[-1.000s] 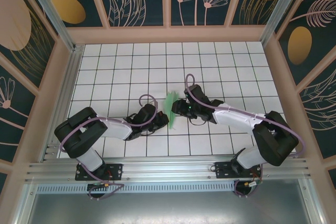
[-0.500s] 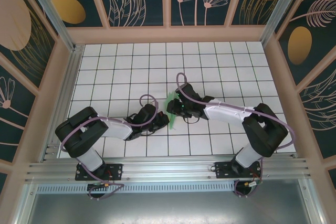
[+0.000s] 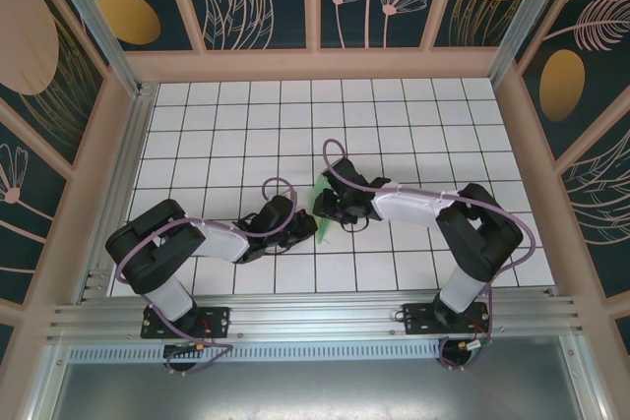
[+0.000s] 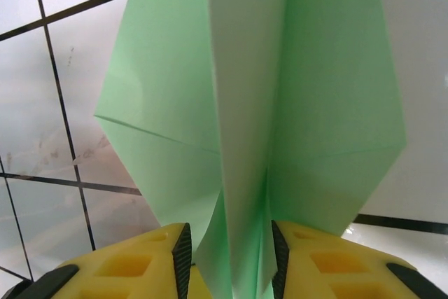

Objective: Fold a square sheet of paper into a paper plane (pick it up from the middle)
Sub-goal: Pick up the paper plane from the center of the table.

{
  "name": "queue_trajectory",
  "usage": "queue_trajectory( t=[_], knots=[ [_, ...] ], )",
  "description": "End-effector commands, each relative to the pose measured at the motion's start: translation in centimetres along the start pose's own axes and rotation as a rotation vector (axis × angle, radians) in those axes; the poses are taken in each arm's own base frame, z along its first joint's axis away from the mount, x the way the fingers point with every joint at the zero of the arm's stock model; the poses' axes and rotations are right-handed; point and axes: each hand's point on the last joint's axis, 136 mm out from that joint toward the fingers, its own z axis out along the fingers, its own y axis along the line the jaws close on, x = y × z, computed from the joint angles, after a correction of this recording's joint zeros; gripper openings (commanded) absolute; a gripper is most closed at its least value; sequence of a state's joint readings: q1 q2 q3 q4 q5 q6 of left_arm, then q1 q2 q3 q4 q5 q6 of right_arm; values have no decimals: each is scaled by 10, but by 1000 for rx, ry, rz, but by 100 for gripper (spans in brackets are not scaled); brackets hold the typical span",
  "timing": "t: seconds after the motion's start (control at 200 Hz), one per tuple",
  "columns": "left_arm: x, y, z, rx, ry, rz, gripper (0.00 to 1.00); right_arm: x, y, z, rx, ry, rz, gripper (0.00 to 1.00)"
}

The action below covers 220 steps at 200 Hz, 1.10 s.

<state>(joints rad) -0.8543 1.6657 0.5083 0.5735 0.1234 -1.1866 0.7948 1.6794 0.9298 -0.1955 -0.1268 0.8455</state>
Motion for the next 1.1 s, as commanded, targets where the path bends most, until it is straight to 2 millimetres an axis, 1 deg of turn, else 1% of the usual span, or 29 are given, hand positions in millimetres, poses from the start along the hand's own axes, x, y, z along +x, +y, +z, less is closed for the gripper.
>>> queue_trajectory(
  t=[0.0,0.225,0.345,0.455,0.515,0.57,0.626,0.696,0.821,0.931,0.971,1.096],
  knots=[
    [0,4,1,0,0,6,1,-1,1,4,41,10,4,35],
    [0,3,0,2,-3,5,2,2,-2,10,58,23,14,30],
    [0,3,-1,6,-4,5,4,3,-5,14,73,32,21,24],
    [-3,-1,-5,5,-12,7,10,0,-7,12,94,18,24,13],
    [-7,-6,-11,13,-25,7,16,-3,-8,8,106,8,21,8],
    [-11,-9,-17,21,-37,4,21,-5,-9,4,117,-1,12,5],
    [-16,-11,-24,29,-51,-2,25,-7,-10,-1,130,-8,-4,4],
    [-23,-9,-34,29,-72,-11,34,-8,-11,-7,155,-4,-32,4],
    [-40,-2,-52,10,-126,-24,43,-7,-16,-10,212,17,-78,4],
    [-54,11,-64,-26,-178,-36,49,-3,-20,-7,253,40,-103,5],
    [-57,14,-67,-37,-188,-36,50,-4,-22,-6,275,37,-112,5],
    [-61,24,-73,-67,-210,-38,52,-4,-19,-3,310,39,-133,8]
  ],
)
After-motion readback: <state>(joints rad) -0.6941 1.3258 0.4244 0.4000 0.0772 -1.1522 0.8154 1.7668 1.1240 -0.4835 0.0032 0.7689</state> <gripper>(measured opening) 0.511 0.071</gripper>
